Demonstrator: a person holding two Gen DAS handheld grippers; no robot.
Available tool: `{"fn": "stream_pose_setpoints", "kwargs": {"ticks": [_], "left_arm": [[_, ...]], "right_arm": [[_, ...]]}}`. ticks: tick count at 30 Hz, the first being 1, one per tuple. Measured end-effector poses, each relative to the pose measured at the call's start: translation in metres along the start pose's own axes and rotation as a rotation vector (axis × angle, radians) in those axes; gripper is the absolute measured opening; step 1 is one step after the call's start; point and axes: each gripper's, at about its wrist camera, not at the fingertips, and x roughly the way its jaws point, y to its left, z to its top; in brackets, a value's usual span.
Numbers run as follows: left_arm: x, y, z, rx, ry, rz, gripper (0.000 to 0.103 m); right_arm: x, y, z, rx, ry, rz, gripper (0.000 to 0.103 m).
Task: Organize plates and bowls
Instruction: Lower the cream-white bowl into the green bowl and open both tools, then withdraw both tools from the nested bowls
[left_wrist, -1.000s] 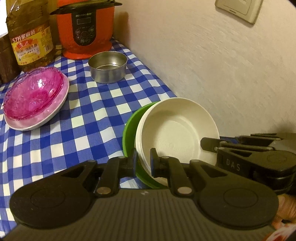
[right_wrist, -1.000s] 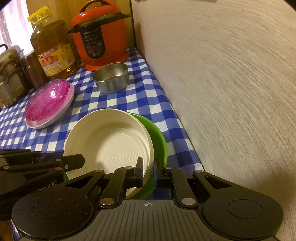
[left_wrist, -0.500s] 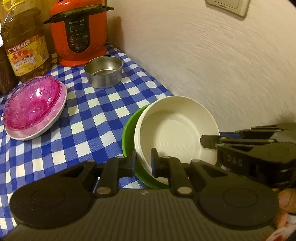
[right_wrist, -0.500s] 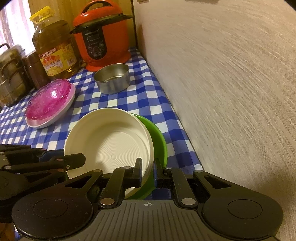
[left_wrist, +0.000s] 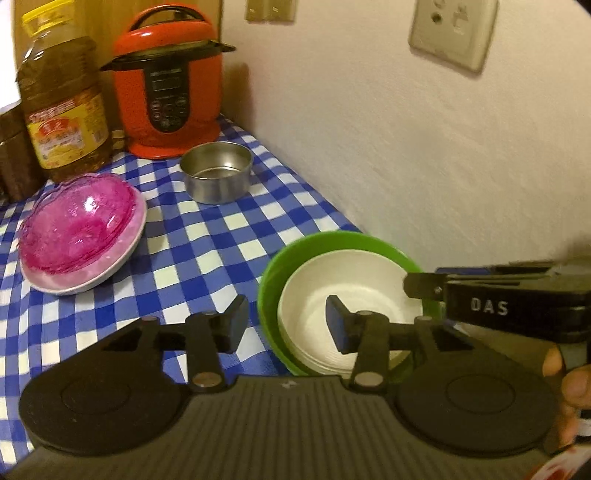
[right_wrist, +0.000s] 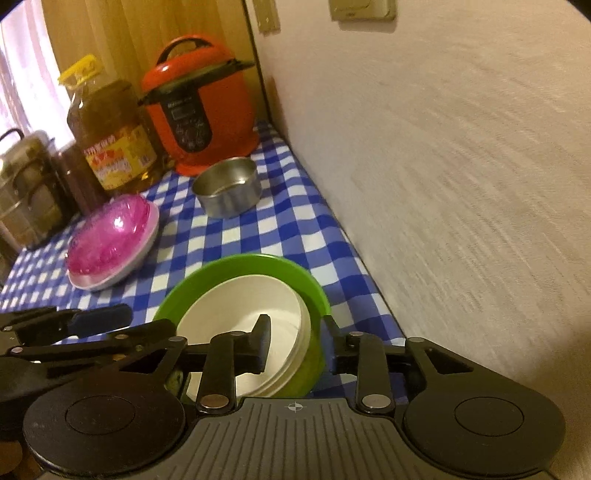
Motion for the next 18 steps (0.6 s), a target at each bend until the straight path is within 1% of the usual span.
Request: {"fn": "stream_pose_setpoints", "kwargs": {"ticks": [4, 6, 8, 10, 12, 14, 18], "left_arm": [[-0.011, 0.017, -0.004, -0.096, -0.014, 0.005, 0.042], [-0.014, 0.024, -0.008, -0.146, -0.01, 0.001, 0.042], [-0.016, 0.03, -0.011, -0.177, -0.004, 0.001, 0.042], [-0.017, 0.033, -0.014, -0.194, 0.003, -0.001, 0.042], [-0.016, 0.034, -0.017, -0.202, 0.01, -0.003, 0.042], [-0.015, 0.033, -0.02, -0.206, 0.017, -0.01, 0.042], [-0.014, 0.03, -0.023, -0.202, 0.024, -0.02, 0.042]], "right_arm": [[-0.012, -0.004, -0.004, 0.022, -0.027, -0.013, 0.032], [-0.014, -0.006, -0.008, 0.031, -0.021, -0.02, 0.035], [-0.014, -0.007, -0.014, 0.03, -0.012, -0.026, 0.044], [-0.013, -0.009, -0.019, 0.029, -0.004, -0.022, 0.047], [-0.009, -0.01, -0.025, 0.03, 0.007, -0.013, 0.047], [-0.01, -0.013, -0.028, 0.042, -0.011, 0.001, 0.047], [-0.007, -0.024, -0.029, 0.108, -0.016, 0.045, 0.047]]}}
